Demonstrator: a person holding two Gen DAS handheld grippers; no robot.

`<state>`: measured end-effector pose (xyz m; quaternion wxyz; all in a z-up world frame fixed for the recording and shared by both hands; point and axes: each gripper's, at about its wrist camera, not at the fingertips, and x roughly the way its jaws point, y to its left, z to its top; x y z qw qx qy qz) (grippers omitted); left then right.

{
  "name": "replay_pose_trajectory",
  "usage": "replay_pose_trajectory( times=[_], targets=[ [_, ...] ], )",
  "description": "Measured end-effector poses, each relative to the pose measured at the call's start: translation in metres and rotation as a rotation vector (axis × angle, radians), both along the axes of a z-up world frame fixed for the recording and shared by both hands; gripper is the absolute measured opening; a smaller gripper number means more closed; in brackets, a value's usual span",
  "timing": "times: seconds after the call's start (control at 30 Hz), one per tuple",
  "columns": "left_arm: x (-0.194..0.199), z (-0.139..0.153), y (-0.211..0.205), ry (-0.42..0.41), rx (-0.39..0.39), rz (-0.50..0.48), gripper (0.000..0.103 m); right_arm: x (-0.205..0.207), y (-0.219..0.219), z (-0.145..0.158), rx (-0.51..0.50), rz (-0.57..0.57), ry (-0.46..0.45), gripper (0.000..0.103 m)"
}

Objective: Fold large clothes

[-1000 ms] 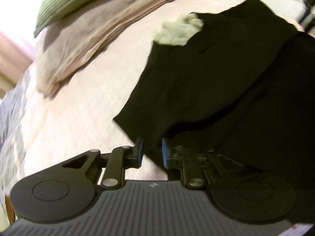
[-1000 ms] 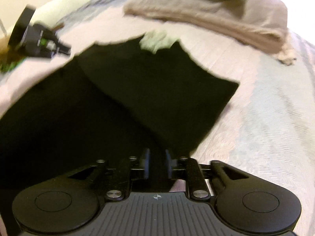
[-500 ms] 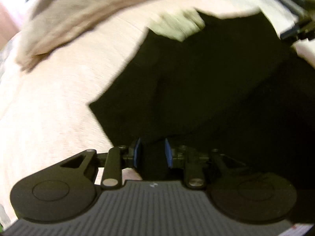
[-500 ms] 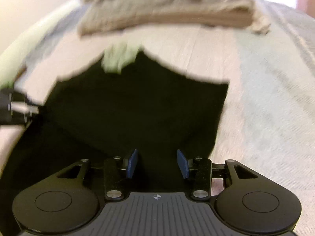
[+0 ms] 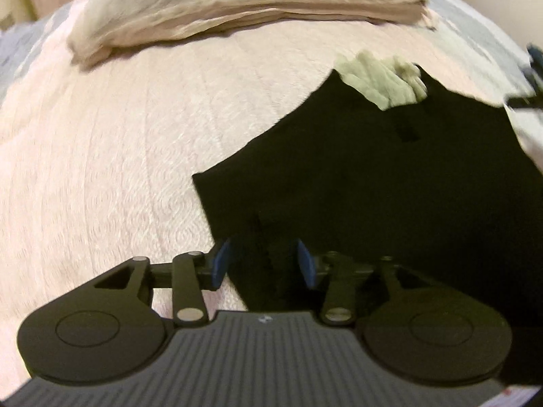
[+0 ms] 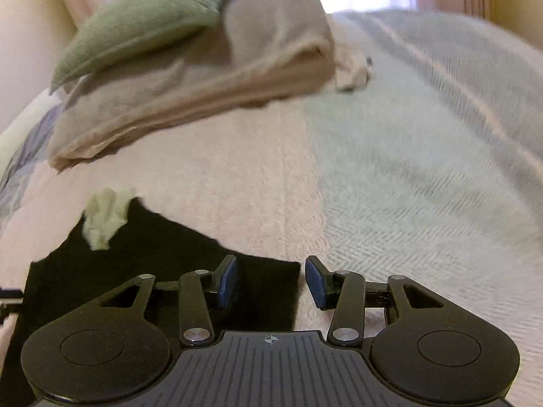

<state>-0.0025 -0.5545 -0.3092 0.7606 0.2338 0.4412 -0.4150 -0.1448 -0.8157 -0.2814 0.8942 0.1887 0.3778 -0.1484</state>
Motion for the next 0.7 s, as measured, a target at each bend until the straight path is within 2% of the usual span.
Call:
replay_pose_trajectory(
  times=[0.1,0.23,0.3,0.37,0.4,0.43,0.5,0.63,0.7],
  targets=[
    [0.003,-0.003,0.001,0.064,-0.025,0.020,0.040,-0.010,0.025,0.004,0.001,0.035,0.006,0.042],
    [-0.002,-0.006,-0.007,0.052,-0.038,0.004,0.040,-0.020,0.056,-0.007,-0.011,0.087,0.050,0.042],
    [-0.003,-0.005,-0.009,0.012,-0.037,0.011,0.037,-0.021,0.062,-0.017,0.011,0.077,0.068,0.042],
    [0.001,-0.008,-0.009,0.042,-0.046,0.029,0.035,-0.023,0.067,-0.025,0.026,0.069,0.077,0.042],
    [0.003,-0.011,-0.010,0.061,-0.043,0.030,0.028,-0.023,0.069,-0.027,0.027,0.070,0.081,0.042],
    [0.004,-0.013,-0.011,0.068,-0.039,0.030,0.017,-0.023,0.071,-0.028,0.025,0.072,0.087,0.042],
    [0.004,-0.010,-0.011,0.061,-0.037,0.031,0.004,-0.024,0.074,-0.026,0.021,0.072,0.092,0.042],
    [-0.005,0.022,0.006,-0.012,-0.110,0.045,0.003,-0.025,0.073,-0.013,0.012,0.072,0.053,0.042],
    [-0.004,0.023,0.015,0.001,-0.112,0.079,0.003,-0.021,0.069,-0.010,0.000,0.086,0.024,0.042]
  ],
)
